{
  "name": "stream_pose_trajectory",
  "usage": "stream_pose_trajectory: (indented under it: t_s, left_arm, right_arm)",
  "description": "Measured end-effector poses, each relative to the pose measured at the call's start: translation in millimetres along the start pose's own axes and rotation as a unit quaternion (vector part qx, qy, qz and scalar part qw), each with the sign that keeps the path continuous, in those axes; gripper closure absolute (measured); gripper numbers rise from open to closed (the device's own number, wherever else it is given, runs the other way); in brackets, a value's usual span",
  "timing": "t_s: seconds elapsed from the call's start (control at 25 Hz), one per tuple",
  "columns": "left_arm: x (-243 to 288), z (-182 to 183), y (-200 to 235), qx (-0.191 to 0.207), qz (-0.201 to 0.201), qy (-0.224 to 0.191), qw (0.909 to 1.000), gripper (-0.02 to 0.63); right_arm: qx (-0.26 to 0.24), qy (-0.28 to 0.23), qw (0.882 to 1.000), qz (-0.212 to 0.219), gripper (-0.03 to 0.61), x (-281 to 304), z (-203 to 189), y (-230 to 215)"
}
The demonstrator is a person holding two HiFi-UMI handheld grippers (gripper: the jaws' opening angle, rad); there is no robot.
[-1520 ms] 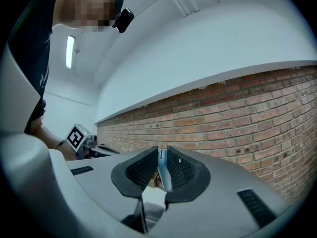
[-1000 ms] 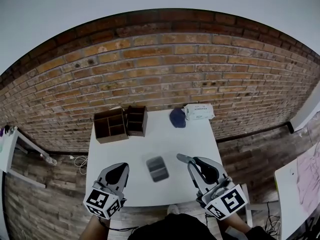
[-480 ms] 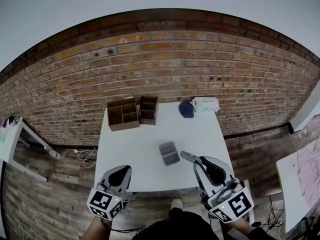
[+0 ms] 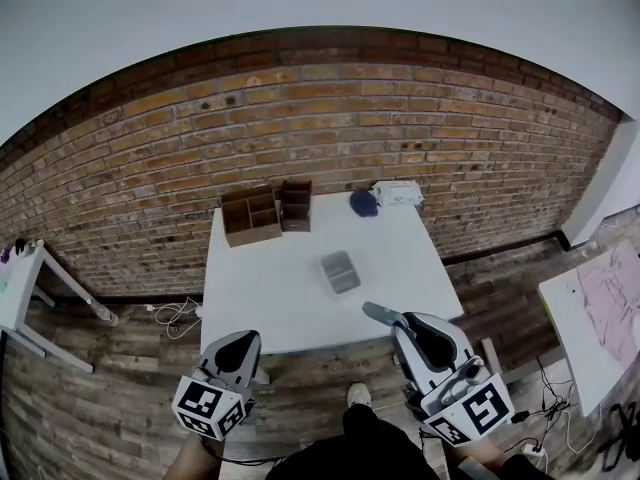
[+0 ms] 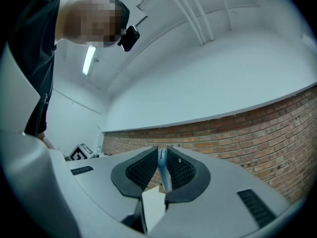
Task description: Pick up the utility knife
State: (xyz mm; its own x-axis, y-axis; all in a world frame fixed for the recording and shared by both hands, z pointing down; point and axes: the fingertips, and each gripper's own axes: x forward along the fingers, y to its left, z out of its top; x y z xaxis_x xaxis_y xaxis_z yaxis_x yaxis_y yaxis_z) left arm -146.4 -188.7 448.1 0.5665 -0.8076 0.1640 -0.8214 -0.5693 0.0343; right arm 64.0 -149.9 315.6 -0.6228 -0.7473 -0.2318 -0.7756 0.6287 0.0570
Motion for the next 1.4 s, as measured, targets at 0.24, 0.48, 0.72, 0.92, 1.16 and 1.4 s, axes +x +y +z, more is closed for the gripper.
stream_pose_trajectory:
  t_s: [0.24,0.48,0.72,0.92,1.16,1.4]
  left_arm:
    - [-52.5,-4.9,-29.8,0.005,-0.031,-0.011,0.9994,0.623]
    - [-89.8,-18.8,-54.6,0.003,-0.053,0.0,0.9986,0.623]
    - [-112.0,-18.4,-66.7,-0.003,-0.044,-0.01,0.999,0.623]
    - [-125.9,-19.7,-85.6,-0.002,-0.035,-0.008,0.9993,0.623]
    - [-134.8,-15.1,-126.3,0.0,-0.024,-0.007,0.9997,0.623]
    - [-139.2,-15.4,-194.6,0.002,-0.025,-0.001,0.9997,0.623]
  right_arm:
    - [-0.007,-0.003,0.999,-0.04,0.52,-53.5,21.3,50.5]
    - [-0.01,0.013,0.998,-0.055,0.52,-88.9,29.3,89.3]
    - [-0.018,0.013,0.999,-0.044,0.52,-104.4,39.9,111.7]
    - [-0.024,0.009,0.999,-0.024,0.52,-118.8,50.3,123.7]
    - [-0.021,0.002,1.0,-0.013,0.52,-162.1,64.3,119.5]
    - [-0.009,0.0,1.0,-0.022,0.52,-235.9,77.1,104.4]
